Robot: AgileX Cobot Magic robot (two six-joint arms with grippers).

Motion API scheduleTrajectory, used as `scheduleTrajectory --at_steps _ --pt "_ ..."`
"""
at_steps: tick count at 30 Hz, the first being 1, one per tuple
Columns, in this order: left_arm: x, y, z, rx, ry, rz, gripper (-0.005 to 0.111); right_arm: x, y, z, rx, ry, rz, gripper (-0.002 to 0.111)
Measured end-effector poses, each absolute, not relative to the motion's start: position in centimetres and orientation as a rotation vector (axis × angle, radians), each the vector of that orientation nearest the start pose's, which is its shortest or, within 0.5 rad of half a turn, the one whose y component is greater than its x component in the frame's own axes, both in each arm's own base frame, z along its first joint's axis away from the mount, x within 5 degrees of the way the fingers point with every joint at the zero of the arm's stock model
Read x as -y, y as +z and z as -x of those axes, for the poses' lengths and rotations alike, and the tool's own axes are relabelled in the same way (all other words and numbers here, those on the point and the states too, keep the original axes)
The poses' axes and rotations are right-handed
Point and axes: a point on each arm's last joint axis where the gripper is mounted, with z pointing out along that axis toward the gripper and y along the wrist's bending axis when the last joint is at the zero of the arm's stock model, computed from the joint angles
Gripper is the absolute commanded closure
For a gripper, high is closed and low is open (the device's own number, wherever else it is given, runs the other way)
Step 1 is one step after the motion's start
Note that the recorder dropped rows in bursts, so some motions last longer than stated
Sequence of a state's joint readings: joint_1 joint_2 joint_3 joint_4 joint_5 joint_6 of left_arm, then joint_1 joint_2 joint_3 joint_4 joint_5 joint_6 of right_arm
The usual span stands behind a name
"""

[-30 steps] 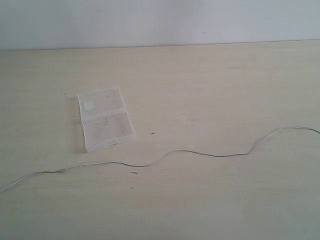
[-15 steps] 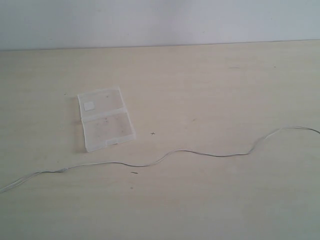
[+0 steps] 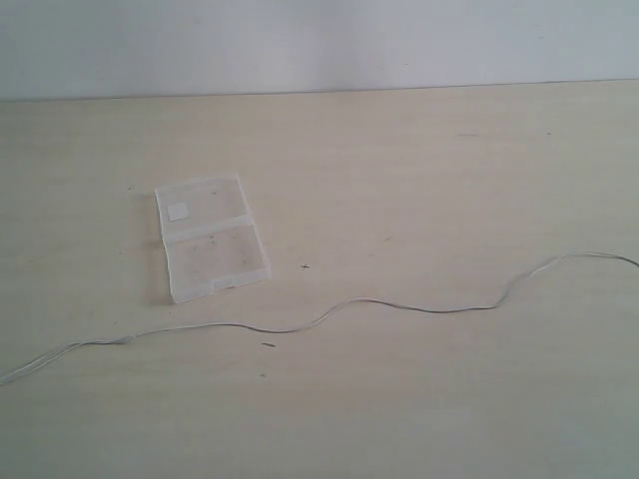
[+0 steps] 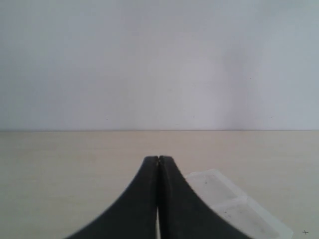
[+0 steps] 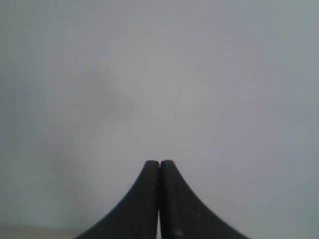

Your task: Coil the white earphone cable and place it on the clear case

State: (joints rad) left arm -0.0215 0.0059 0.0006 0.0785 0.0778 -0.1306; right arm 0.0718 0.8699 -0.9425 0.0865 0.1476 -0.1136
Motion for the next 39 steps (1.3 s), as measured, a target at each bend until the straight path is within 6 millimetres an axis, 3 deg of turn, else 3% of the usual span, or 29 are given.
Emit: scheduleTrajectory --at_steps 4,6,8,9,11,15,18,21,23,26,30,34,37,39 --pt "0.1 20.6 -5.7 -1.568 -0.053 0.029 0.107 -2.2 41.3 -23.3 -1.949 -0.007 0.264 0.108" --pt "0.1 20.6 -5.7 -1.568 -0.053 0.029 0.107 -2.7 39.6 -25.7 -2.146 0.021 0.365 0.108" --pt "0.1 20.6 -5.7 -1.568 -0.053 0.029 0.107 -3.6 37.1 -28.2 -2.362 0.081 0.620 0.108" --pt "0.1 20.6 -5.7 -1.568 -0.053 0.029 0.107 -4.2 35.4 -28.9 -2.408 0.112 0.881 0.106" --pt "0.1 20.6 -5.7 -1.568 -0.053 0.029 0.107 -5.2 32.5 -29.7 -2.445 0.190 1.243 0.099" --pt "0.1 20.6 -5.7 -1.568 -0.053 0.029 0.107 -8.6 28.1 -32.1 -2.485 0.216 1.371 0.090" --pt "0.1 20.6 -5.7 -1.568 -0.053 0.029 0.107 -11.7 24.4 -32.6 -2.545 0.141 1.553 0.074" --pt "0.1 20.6 -5.7 -1.568 -0.053 0.029 0.107 -14.9 21.2 -32.1 -2.572 0.129 1.734 0.072" --pt "0.1 20.6 -5.7 -1.568 -0.053 0.029 0.107 -15.9 19.8 -31.8 -2.580 0.122 1.773 0.072" --pt "0.1 20.6 -5.7 -1.568 -0.053 0.029 0.107 -16.1 18.8 -32.2 -2.630 0.103 1.701 0.072" --pt "0.1 20.6 -5.7 -1.568 -0.053 0.029 0.107 -16.3 18.8 -32.8 -2.675 0.071 1.490 0.068" --pt "0.1 20.6 -5.7 -1.568 -0.053 0.029 0.107 -17.9 18.7 -31.9 -2.570 0.027 1.683 0.056" --pt "0.1 20.6 -5.7 -1.568 -0.053 0.029 0.107 -19.9 16.8 -29.5 -2.437 -0.015 1.971 0.054" --pt "0.1 20.6 -5.7 -1.568 -0.053 0.029 0.107 -20.6 15.4 -28.8 -2.361 -0.071 2.060 0.054"
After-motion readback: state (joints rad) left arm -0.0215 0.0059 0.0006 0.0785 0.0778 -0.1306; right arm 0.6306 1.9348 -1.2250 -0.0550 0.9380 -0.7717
